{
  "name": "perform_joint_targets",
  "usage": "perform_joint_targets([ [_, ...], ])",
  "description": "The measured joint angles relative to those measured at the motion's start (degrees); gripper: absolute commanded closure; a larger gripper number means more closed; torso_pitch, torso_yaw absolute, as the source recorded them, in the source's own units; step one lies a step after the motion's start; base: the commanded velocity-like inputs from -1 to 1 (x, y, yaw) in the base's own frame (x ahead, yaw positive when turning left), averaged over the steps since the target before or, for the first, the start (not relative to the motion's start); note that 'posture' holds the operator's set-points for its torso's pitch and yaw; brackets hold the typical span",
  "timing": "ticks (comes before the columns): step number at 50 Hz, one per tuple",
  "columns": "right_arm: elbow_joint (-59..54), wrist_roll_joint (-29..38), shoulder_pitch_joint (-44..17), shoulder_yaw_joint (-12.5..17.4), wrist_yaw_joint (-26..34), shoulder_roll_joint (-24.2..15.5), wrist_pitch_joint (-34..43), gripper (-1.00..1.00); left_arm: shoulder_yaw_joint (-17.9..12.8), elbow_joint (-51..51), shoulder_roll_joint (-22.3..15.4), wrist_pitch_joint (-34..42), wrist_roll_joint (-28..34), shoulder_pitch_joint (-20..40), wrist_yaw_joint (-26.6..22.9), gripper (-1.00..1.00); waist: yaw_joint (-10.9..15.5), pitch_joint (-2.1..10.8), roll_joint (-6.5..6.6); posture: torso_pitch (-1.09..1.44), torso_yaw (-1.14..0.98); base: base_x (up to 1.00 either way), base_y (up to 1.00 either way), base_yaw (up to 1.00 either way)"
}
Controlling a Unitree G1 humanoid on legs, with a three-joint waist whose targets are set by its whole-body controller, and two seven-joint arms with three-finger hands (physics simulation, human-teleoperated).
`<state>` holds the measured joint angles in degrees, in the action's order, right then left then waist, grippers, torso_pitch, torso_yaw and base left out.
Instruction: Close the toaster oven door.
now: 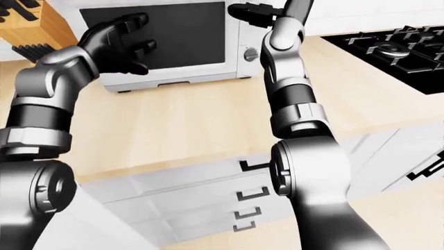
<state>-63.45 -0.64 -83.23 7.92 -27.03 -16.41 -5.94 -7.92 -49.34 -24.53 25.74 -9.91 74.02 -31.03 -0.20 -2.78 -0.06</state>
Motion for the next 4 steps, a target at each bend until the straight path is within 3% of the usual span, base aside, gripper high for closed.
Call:
perform_joint_targets([
  [4, -0.1, 0.0, 0.1, 0.0, 0.0, 0.0, 0.0, -1.00, 0.1, -2.7, -0.1, -0.7, 0.9, 1.4, -0.3, -1.00, 0.0, 0.03, 0.07, 0.00, 0.00, 0.00, 0.00, 0.00],
])
